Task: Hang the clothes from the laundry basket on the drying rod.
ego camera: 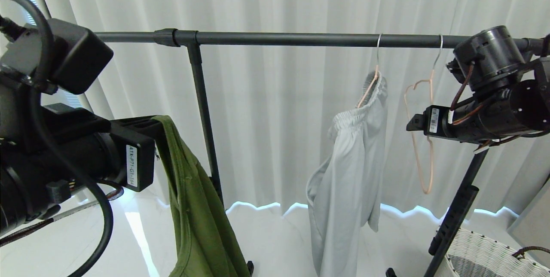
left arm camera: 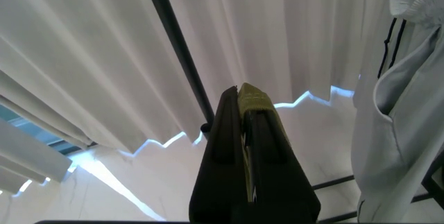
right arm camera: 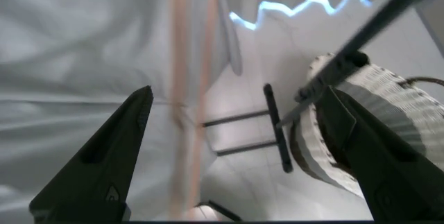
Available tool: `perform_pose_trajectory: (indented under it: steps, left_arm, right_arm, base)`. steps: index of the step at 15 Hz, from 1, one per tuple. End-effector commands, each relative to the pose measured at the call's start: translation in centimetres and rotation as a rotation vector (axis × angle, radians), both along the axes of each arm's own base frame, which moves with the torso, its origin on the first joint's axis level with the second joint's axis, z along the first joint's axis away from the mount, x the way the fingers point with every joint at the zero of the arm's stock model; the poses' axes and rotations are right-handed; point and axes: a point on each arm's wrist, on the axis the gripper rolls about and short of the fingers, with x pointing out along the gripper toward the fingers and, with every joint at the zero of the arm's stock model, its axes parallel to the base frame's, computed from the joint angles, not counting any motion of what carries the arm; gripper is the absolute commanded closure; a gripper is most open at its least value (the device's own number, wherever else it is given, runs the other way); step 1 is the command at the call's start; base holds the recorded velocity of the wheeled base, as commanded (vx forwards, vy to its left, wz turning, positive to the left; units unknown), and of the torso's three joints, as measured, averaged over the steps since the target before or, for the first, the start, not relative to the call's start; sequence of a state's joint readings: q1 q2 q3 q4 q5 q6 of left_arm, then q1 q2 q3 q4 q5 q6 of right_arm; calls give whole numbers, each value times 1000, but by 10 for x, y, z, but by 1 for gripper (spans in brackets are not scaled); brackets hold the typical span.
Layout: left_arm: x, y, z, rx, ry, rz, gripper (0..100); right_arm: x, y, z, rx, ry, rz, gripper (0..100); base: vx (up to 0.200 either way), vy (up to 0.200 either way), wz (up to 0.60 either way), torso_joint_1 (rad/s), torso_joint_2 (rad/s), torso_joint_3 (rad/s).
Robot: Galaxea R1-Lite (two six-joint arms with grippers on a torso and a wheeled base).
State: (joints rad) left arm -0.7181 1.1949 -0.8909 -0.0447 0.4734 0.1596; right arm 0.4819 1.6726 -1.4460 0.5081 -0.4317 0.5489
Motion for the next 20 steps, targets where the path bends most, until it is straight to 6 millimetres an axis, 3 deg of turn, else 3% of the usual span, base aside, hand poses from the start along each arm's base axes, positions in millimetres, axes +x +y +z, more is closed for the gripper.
perform_pose_trajectory:
  steps: [1,5,9,10,20]
  left_arm:
    - [0,0,-2,4,4,1,100]
    - [-1,1,-2,0,4,1,100]
    - [-1,1,-2,0,4,1,100]
    - [0,0,-2,1,5,1,100]
    - [-1,1,-2,0,4,1,100]
  right_arm:
    - [12,15,-5,-1,10,21,0]
    - [18,23,-18,13,56,1,0]
    - [20,24,-16,24,46,-19,0]
    - [20,23,-17,21,45,-26,100]
    - [16,20,-14,-12,35,-52,100]
  base:
    - [0,0,0,0,0,0]
    - [0,0,0,0,0,0]
    - [0,0,0,0,0,0]
    - [0,0,0,0,0,0]
    - [0,0,0,0,0,0]
